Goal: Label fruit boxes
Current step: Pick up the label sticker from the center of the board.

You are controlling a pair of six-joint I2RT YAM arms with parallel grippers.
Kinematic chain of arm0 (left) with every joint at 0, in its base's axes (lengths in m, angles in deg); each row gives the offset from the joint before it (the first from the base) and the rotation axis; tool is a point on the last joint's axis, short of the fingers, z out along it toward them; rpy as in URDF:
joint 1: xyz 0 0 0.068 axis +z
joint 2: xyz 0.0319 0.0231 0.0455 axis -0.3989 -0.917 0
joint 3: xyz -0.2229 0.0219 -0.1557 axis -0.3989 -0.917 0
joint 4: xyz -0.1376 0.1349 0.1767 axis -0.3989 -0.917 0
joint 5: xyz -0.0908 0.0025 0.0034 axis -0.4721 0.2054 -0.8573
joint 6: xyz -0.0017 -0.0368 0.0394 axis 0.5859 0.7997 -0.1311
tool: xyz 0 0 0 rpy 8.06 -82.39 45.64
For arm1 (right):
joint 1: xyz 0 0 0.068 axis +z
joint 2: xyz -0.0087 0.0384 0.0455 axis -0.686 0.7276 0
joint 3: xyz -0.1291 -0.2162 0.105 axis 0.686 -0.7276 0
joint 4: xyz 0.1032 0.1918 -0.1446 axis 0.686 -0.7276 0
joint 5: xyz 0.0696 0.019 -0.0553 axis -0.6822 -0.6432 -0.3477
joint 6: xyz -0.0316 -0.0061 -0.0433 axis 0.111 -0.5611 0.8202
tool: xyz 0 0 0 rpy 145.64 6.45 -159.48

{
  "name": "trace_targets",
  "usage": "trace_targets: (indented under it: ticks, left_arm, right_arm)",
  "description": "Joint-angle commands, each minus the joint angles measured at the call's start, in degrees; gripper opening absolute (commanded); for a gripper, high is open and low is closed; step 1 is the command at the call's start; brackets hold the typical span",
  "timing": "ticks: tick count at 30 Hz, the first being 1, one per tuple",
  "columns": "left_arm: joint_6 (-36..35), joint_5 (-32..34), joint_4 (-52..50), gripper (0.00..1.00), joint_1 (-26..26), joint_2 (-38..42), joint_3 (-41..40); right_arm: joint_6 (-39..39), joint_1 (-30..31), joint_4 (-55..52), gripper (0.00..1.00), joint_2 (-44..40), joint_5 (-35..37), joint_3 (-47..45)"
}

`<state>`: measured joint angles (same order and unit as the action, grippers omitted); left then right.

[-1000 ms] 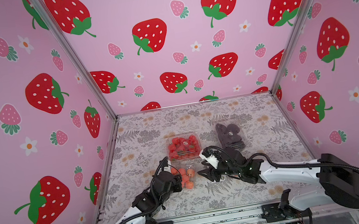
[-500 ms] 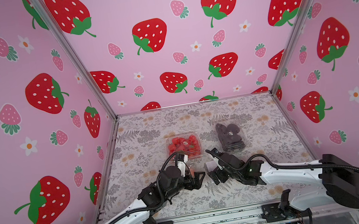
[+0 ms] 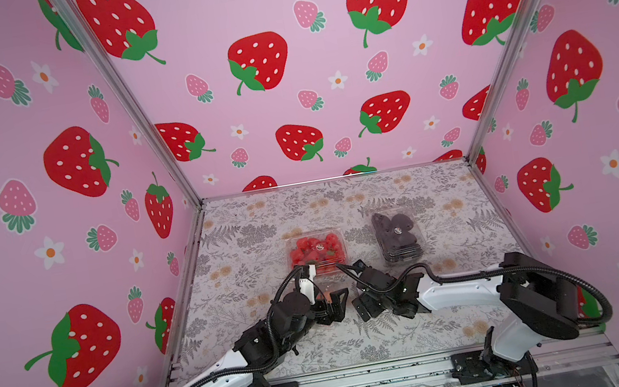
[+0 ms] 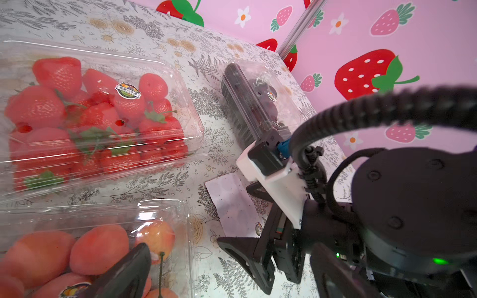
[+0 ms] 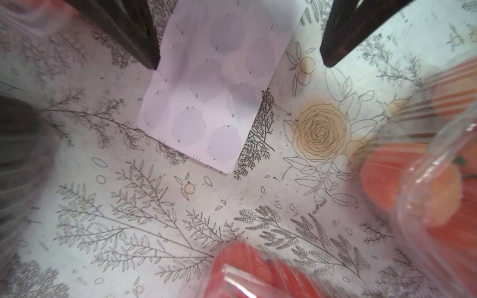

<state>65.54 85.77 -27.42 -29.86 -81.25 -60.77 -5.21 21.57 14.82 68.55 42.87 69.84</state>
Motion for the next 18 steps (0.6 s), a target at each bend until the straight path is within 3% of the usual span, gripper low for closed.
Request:
trace_targets:
  ticks: [1, 9, 13, 18]
  left_arm:
    - [0.71, 0.59, -0.48, 1.0, -0.17, -0.57, -0.27]
    - [0.91, 0.63, 0.87, 1.0, -0.2, 0.45, -1.3]
    - [0.79, 0.94, 1.49, 0.98, -0.16, 0.15, -1.58]
    - [1.13, 0.49, 2.81, 0.98, -0.19, -1.54, -1.66]
  right_arm:
    - [-4.02, 0.9, -3.59, 1.0, 2.11, 1.74, 1.92]
    - [-6.25, 1.18, -4.55, 0.98, 0.03, 3.82, -0.62]
    - [-6.85, 1.29, -0.6, 0.92, 1.42, -3.61, -2.84]
    - [-6.69, 2.08, -2.27, 0.78, 5.93, -1.45, -0.82]
